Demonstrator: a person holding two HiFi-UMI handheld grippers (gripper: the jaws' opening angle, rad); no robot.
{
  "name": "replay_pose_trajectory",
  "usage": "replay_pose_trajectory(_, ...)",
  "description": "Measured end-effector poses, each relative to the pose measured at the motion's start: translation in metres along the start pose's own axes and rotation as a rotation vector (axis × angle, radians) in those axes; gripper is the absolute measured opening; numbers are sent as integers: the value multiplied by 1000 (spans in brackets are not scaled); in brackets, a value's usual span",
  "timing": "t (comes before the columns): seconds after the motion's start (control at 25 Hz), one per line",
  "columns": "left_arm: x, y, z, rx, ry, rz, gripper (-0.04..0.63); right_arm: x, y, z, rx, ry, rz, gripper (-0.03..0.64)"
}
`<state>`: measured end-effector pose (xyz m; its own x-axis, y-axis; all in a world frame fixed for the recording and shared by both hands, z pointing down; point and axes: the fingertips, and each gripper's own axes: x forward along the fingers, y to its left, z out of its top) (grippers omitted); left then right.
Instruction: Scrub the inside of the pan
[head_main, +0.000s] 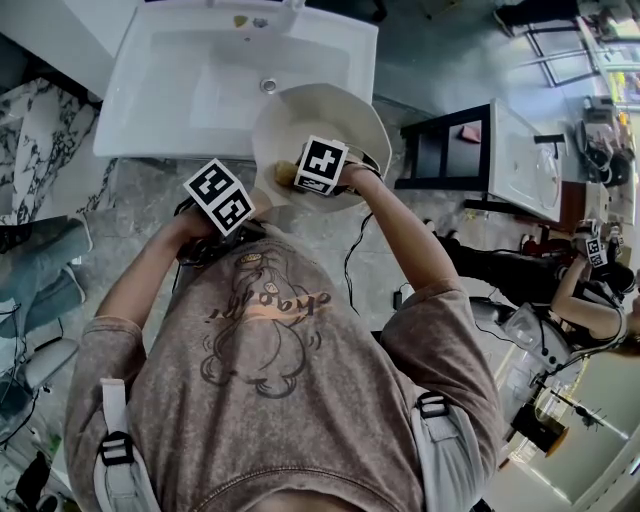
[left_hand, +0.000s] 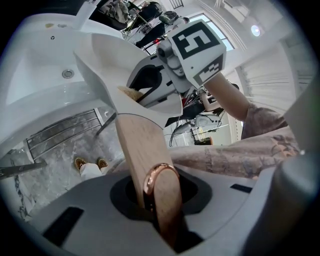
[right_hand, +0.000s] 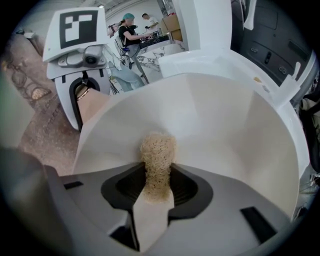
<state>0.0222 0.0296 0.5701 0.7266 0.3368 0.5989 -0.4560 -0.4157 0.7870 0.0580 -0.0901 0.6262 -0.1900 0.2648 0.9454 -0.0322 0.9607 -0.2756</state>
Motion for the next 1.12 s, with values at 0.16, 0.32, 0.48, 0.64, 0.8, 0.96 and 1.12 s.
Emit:
replay_pose_trajectory(0.16, 0, 1, 0, 3, 1, 1, 83, 2, -11, 14, -7, -3, -39, 155)
replay_pose_trajectory(0.32, 0, 1, 0, 3, 1, 4, 83, 3, -24, 21, -11, -1, -82, 155)
replay_pose_trajectory(0.48, 1, 2, 0, 3, -1, 5, 83, 4, -39, 28, 6, -17, -133, 155)
replay_pose_trajectory(0.64, 1, 2, 1, 2, 0, 7, 83, 2, -54, 31, 38, -34, -171, 155)
replay_pose_trajectory(0.8, 1, 2, 0, 1, -2, 8, 83, 1, -66, 33, 71, -46, -193, 155)
replay_pose_trajectory(0.96, 2, 1, 0, 2, -3, 8, 81, 2, -74, 40, 80, -88, -209, 155)
replay_pose_trajectory(1.12, 0, 0, 0, 3, -7, 11, 81, -11, -99, 15, 121, 22, -335, 155)
